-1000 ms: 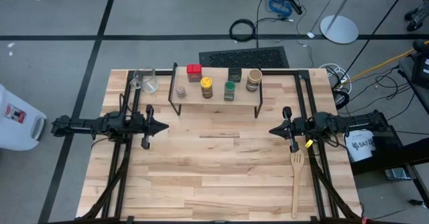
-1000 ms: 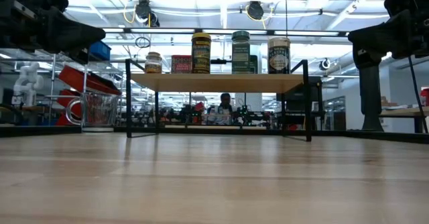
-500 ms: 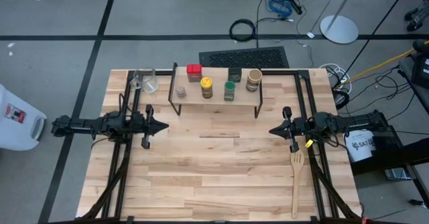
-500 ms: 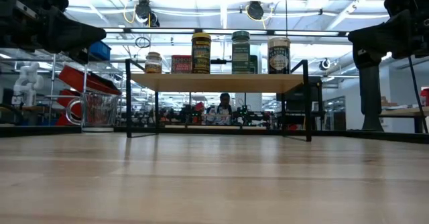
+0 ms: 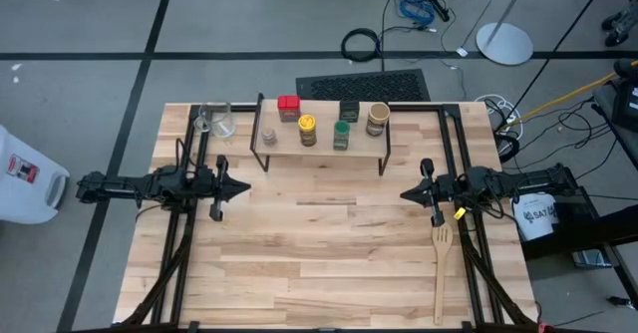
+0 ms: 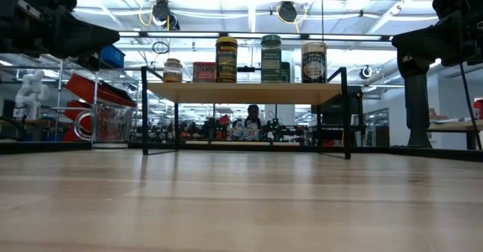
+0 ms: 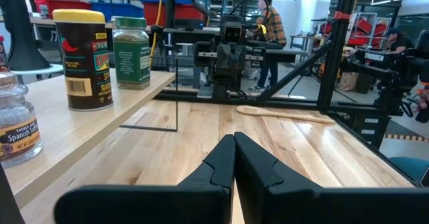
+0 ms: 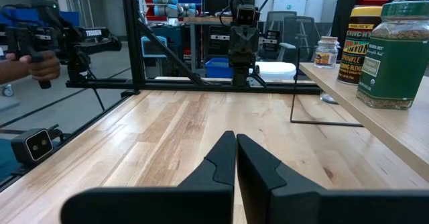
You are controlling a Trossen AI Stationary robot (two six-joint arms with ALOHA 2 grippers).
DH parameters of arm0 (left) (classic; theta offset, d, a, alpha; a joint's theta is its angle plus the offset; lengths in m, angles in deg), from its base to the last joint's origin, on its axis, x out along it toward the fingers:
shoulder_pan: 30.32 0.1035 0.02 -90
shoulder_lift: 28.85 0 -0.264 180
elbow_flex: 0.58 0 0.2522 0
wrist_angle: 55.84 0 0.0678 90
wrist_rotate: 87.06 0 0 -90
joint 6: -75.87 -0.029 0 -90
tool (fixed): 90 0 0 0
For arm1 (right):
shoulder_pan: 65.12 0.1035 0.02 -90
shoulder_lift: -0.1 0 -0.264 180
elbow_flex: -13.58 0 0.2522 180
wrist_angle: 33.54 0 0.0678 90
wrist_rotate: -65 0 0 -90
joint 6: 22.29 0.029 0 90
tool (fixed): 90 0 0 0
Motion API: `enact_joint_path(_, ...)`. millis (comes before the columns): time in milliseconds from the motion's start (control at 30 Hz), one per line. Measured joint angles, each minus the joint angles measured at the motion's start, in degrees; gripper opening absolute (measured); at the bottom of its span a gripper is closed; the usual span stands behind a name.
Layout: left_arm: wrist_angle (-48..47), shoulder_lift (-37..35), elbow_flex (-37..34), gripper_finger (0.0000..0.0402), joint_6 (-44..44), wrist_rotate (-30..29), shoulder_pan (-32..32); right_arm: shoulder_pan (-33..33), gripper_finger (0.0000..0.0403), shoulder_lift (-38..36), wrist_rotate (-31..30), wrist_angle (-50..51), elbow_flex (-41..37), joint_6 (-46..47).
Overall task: Shelf spices
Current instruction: Remove the brown seasoning bottle from the shelf
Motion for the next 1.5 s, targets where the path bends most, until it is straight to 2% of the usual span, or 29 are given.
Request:
enact_joint_path(200,0.0,0.3,5.6,0.0013,0.0,-0.1,0.0,0.0,0.0000,0.0,0.0,0.0,0.0,0.0)
enact_joint_path(433,-5.7,5.2,17.6,0.0013,-0.4,-0.3,0.0,0.0,0.0000,0.0,-0.1,0.0,0.0,0.0)
enact_joint_path(800,-14.5,25.4,41.7,0.0013,-7.7,-0.9,0.0,0.0,0.0000,0.0,-0.2,-3.5,0.0,-4.5)
enact_joint_path(967,-18.5,34.3,50.8,0.0013,-8.1,-1.9,0.0,0.0,0.0000,0.0,-0.1,-4.6,0.0,-4.3)
enact_joint_path(1233,-19.1,44.2,52.4,0.0013,-8.9,-2.3,0.1,0.0,0.0000,0.0,-0.1,-4.3,0.0,-4.2)
enact_joint_path(1333,-21.2,47.2,52.3,0.0013,-9.3,-2.3,0.1,0.0,0.0000,0.0,-0.2,-4.7,0.0,-1.3)
enact_joint_path(1500,-22.5,49.4,52.3,0.0013,-9.3,-2.4,0.0,0.0,0.0000,0.0,-3.4,-4.1,2.6,2.2)
